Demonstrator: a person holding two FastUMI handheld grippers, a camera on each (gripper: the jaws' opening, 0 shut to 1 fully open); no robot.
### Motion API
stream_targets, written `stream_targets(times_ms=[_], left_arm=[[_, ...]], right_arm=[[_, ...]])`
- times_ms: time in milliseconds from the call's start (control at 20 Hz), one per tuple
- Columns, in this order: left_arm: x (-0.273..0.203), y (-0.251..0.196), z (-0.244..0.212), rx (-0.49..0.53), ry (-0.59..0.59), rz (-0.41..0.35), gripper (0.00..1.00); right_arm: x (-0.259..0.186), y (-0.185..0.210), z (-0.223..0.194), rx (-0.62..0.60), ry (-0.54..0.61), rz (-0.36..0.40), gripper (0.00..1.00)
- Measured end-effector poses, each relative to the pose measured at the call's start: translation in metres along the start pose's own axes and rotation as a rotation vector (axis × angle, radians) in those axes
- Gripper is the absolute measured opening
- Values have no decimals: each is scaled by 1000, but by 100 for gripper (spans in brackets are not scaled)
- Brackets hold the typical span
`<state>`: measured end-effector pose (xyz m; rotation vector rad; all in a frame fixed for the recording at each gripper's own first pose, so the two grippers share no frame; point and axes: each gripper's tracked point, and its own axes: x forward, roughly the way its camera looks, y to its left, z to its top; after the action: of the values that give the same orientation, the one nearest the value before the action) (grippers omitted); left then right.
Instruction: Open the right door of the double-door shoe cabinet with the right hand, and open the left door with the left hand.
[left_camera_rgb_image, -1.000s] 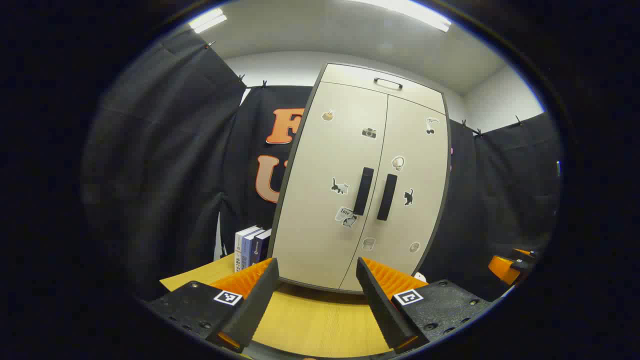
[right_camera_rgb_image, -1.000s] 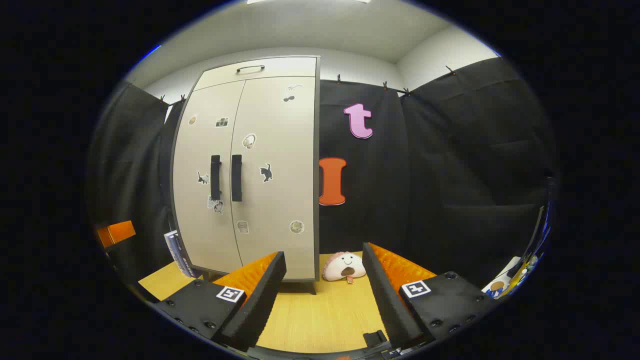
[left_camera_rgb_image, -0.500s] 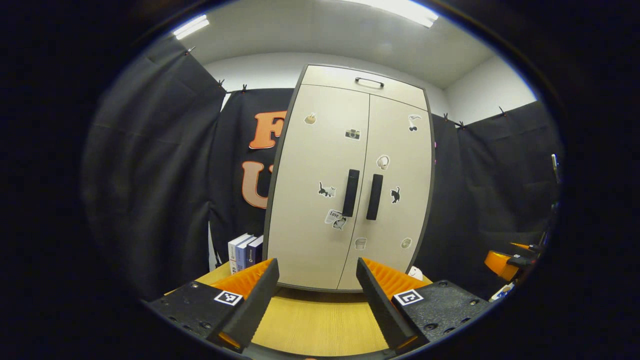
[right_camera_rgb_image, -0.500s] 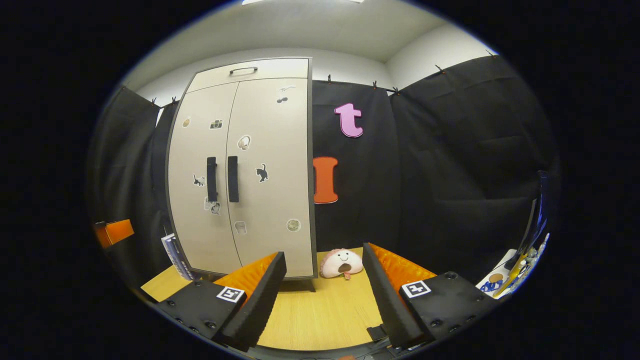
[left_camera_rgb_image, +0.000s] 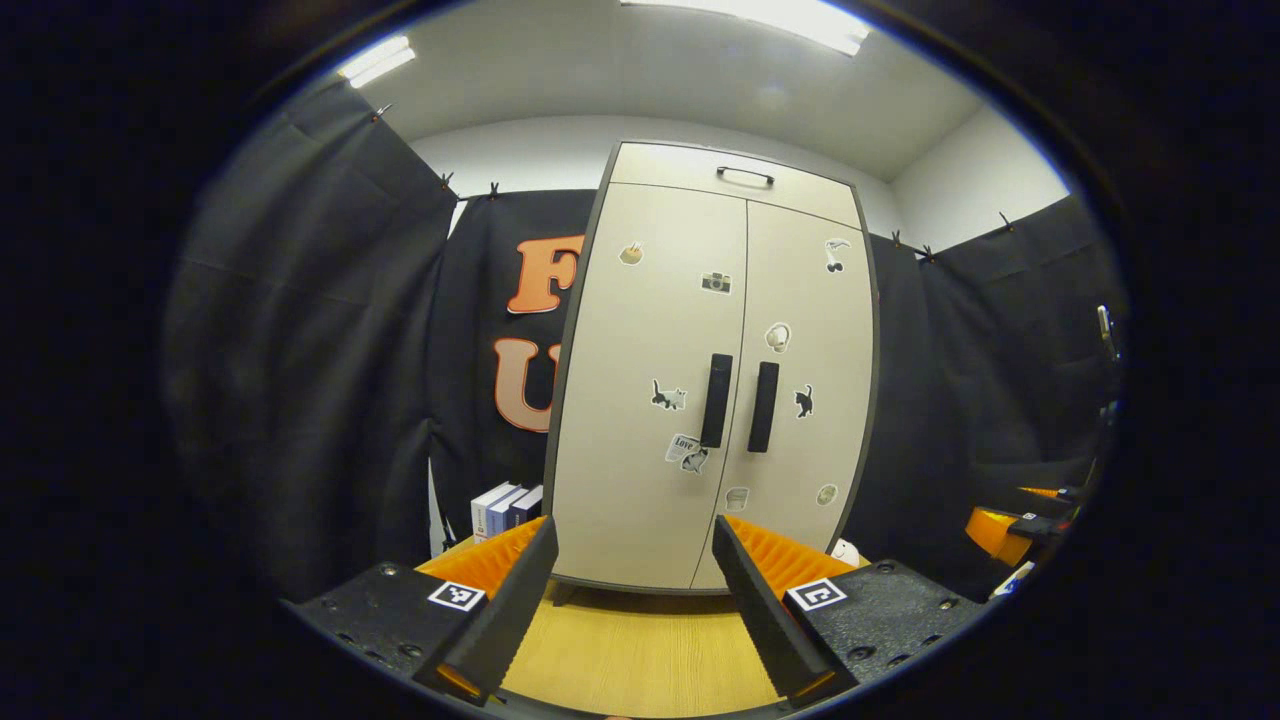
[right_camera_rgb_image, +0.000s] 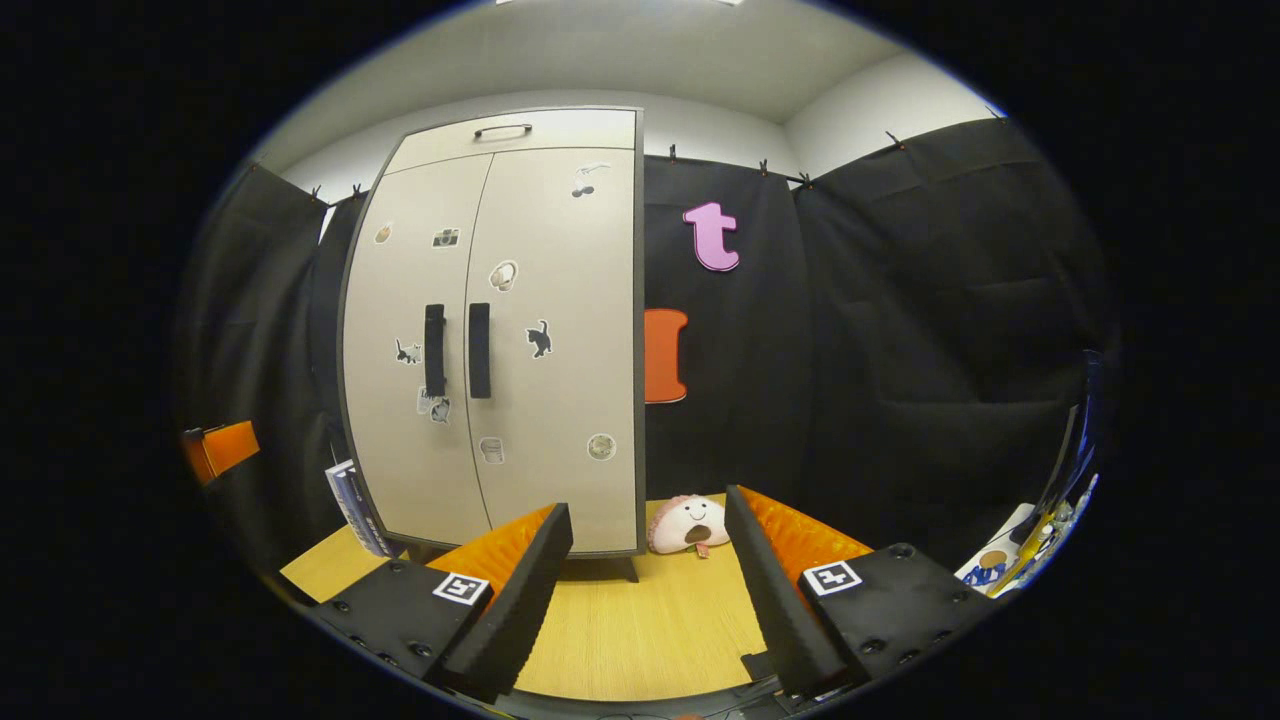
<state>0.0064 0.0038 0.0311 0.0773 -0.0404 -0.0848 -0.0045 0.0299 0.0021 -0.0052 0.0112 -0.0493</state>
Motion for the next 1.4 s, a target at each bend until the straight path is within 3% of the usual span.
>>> stream_targets(times_ms=[50, 200, 250, 550, 600, 650, 800, 850, 950, 1050, 1100, 1150, 1400], left_arm=[[2, -2, -2, 0, 8, -7, 95], [7, -2, -7, -9, 24, -14, 95], [8, 0, -6, -14, 23, -11, 95], [8, 2, -8, 9, 33, -15, 94], [9, 2, -10, 9, 39, -18, 94], [9, 2, -12, 9, 46, -20, 95], [8, 5, -18, 13, 65, -24, 95], [8, 6, -18, 16, 68, -23, 95], [8, 11, -20, 18, 72, -21, 95], [7, 15, -20, 17, 73, -16, 95], [8, 17, -20, 13, 74, -13, 95], [9, 19, -20, 7, 74, -14, 95], [12, 28, -20, 15, 74, -13, 95]], right_arm=[[1, -1, 2, 0, -1, -4, 99], [6, 1, 5, -27, -2, -7, 94], [10, 2, 6, -37, 0, -10, 98], [37, 34, 23, -27, -13, 54, 94], [41, 40, 29, -34, -25, 60, 98], [47, 47, 34, -38, -31, 73, 94], [60, 76, 41, -22, -9, 132, 94], [66, 85, 46, -10, -5, 151, 99], [77, 102, 55, 10, -8, 178, 94], [89, 117, 64, 18, -16, 192, 98], [95, 124, 66, 22, -10, 199, 94], [101, 132, 67, 28, -3, 207, 98], [137, 168, 74, 21, 11, 227, 98]])
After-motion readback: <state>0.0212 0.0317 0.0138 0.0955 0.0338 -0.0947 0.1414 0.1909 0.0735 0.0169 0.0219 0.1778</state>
